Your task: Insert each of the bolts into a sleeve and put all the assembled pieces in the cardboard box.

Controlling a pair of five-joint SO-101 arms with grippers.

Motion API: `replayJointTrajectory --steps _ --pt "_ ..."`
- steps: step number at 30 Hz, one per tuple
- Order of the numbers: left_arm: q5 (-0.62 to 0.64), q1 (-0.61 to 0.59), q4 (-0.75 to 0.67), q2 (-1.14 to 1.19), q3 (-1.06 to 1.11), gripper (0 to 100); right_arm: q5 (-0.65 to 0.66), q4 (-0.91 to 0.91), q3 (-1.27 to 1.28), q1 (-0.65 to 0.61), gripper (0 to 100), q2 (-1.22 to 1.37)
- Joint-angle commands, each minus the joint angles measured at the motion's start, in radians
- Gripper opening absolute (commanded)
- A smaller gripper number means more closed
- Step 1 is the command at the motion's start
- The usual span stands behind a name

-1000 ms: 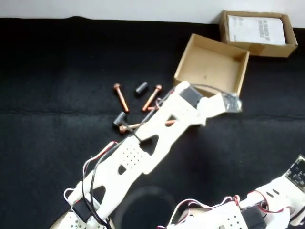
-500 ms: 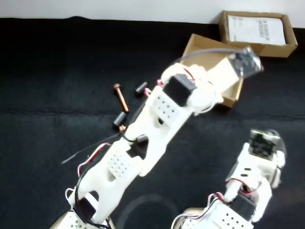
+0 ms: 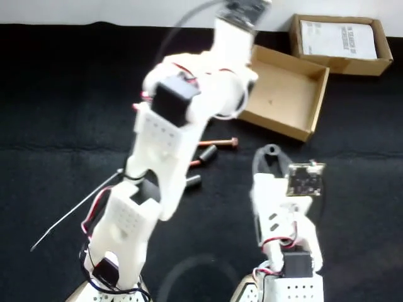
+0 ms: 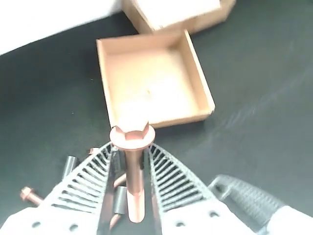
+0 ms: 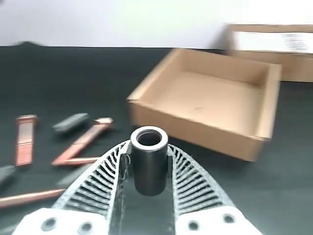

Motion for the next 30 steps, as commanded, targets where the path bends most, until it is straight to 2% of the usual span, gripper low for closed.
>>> replayJointTrajectory --steps 1,7,15,18,24,30 --pt "0.114 -0.025 0.005 -0.105 -0.045 1 -0.063 -0.022 0.036 -0.125 0.9 -0.019" --pt "0.123 -0.022 0.011 -0.165 -0.045 1 -0.098 -0.022 0.036 -0.277 0.9 -0.019" --pt "0.12 -0.025 0.011 -0.321 -0.015 1 -0.098 -0.022 0.047 -0.298 0.9 -0.019" --pt "0.12 -0.019 0.011 -0.433 0.113 1 -0.097 -0.022 0.047 -0.298 0.9 -0.019" --pt "0.117 0.013 0.003 -0.727 0.516 1 -0.094 -0.022 0.047 -0.298 0.9 -0.019" --pt "0.117 0.01 -0.061 -0.852 0.785 1 -0.094 -0.022 0.047 -0.302 0.9 -0.019"
